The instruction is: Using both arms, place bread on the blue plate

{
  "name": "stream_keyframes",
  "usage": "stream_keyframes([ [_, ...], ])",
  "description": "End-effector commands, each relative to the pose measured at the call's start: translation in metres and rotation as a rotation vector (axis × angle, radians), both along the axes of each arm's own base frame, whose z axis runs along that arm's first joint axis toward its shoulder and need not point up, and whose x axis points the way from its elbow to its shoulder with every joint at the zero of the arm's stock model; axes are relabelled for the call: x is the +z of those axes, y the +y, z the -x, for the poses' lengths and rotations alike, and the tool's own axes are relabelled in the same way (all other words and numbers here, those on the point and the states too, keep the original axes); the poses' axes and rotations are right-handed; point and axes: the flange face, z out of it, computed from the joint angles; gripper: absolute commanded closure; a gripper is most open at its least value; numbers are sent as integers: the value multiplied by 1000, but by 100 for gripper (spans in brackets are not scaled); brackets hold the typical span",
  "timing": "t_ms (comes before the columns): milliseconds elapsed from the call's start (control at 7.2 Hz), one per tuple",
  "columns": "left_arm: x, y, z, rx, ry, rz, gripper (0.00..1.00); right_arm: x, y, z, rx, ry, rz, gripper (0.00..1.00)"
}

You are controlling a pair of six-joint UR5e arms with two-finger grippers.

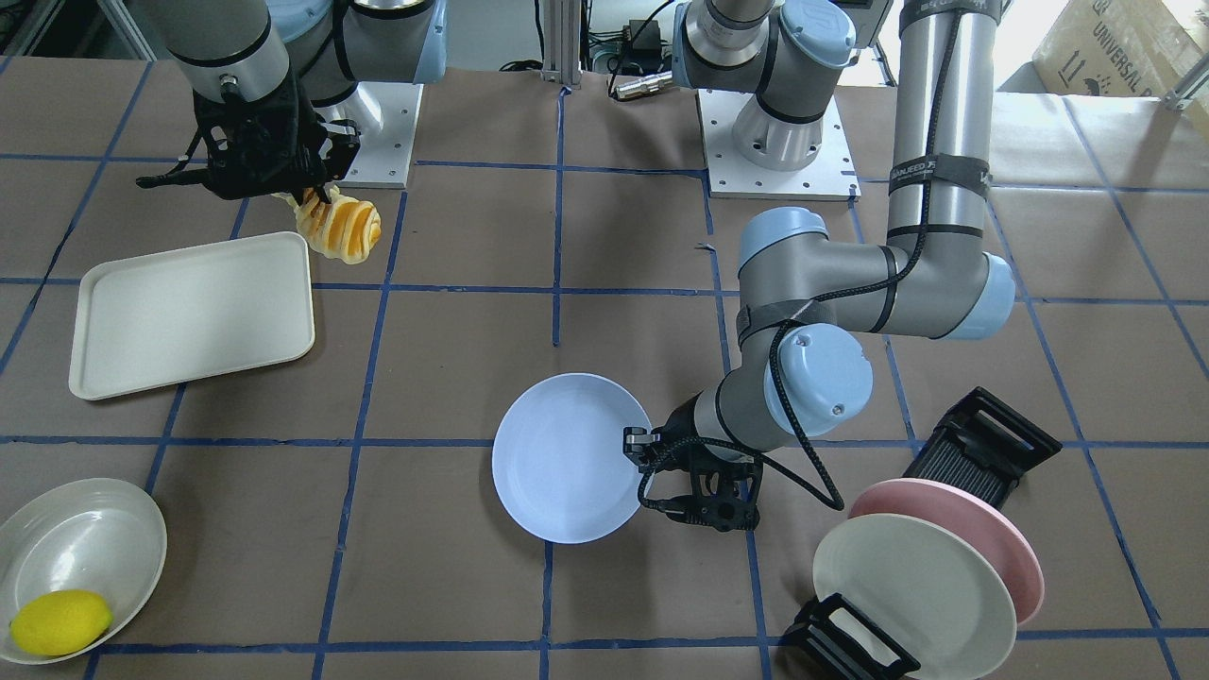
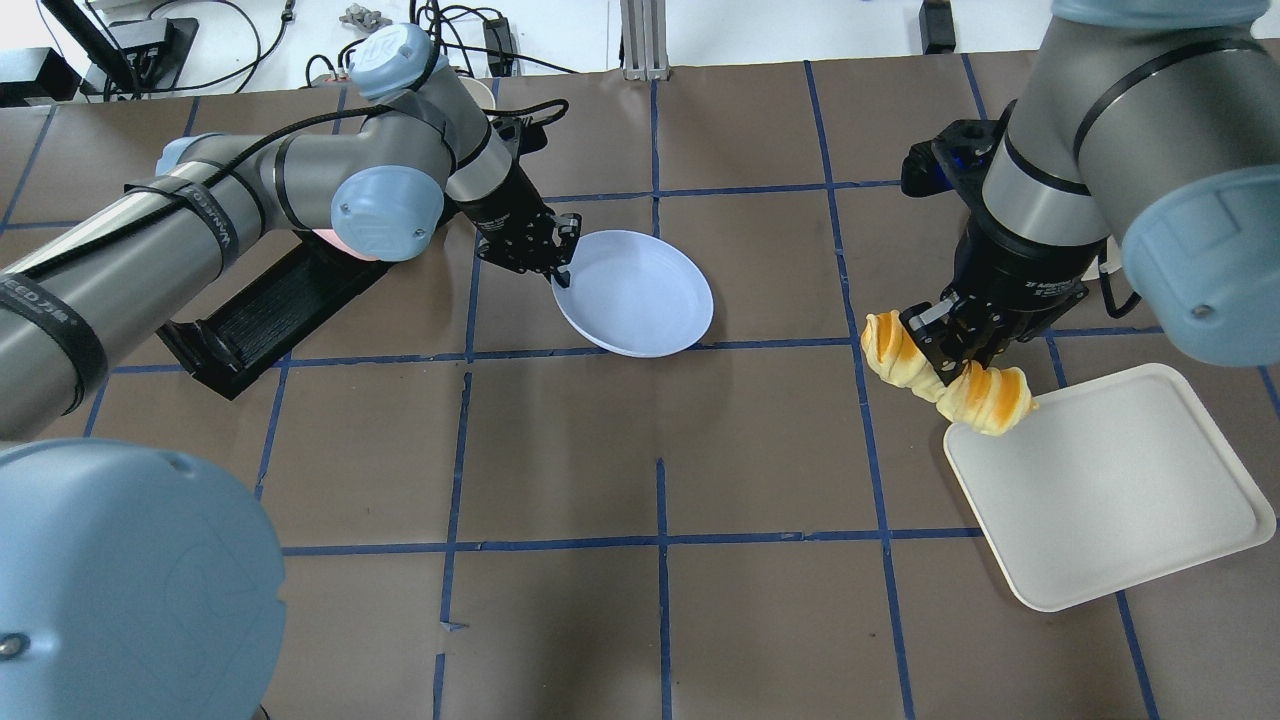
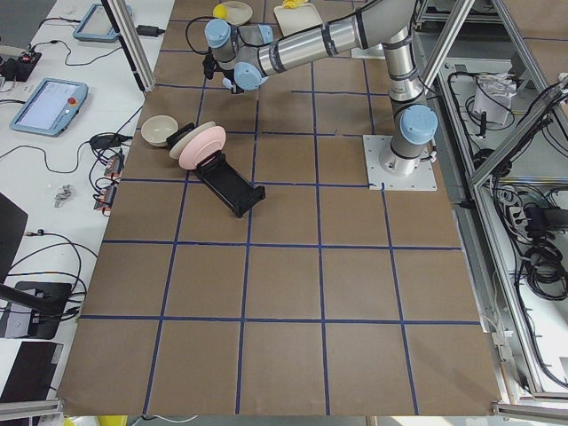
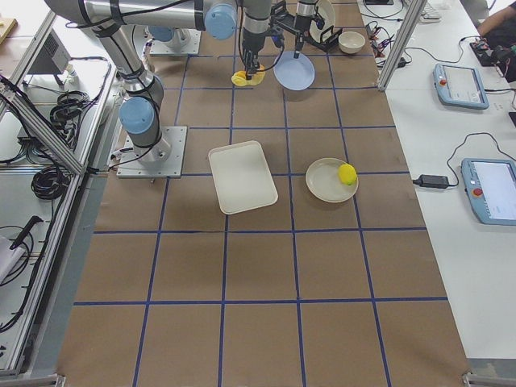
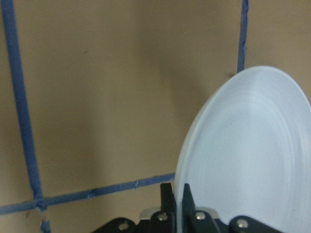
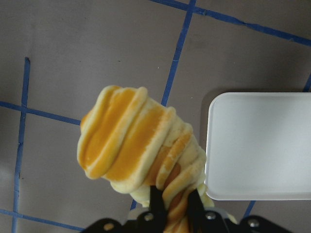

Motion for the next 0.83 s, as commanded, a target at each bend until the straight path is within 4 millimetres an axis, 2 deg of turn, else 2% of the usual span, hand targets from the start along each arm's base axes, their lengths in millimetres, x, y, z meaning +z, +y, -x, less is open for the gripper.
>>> stream_keyframes([
  [0, -10, 11, 16, 18, 5, -20, 91, -3, -2, 0, 0, -1, -4, 72],
  [139, -6, 15, 24, 10, 5, -16, 62, -11, -13, -2, -6, -9, 4, 72],
  [278, -4, 17, 26, 80, -5, -40, 10, -32, -43, -14, 11, -34, 29, 71],
  [417, 0, 22, 26, 87, -12, -40, 0, -62, -69, -66, 65, -129, 41, 70],
  [556, 10, 24, 20, 86, -18, -29, 0, -88, -93, -102, 127, -118, 70, 70],
  [694, 37, 27, 4, 97, -58, -1, 0, -96, -106, -115, 135, -118, 75, 70],
])
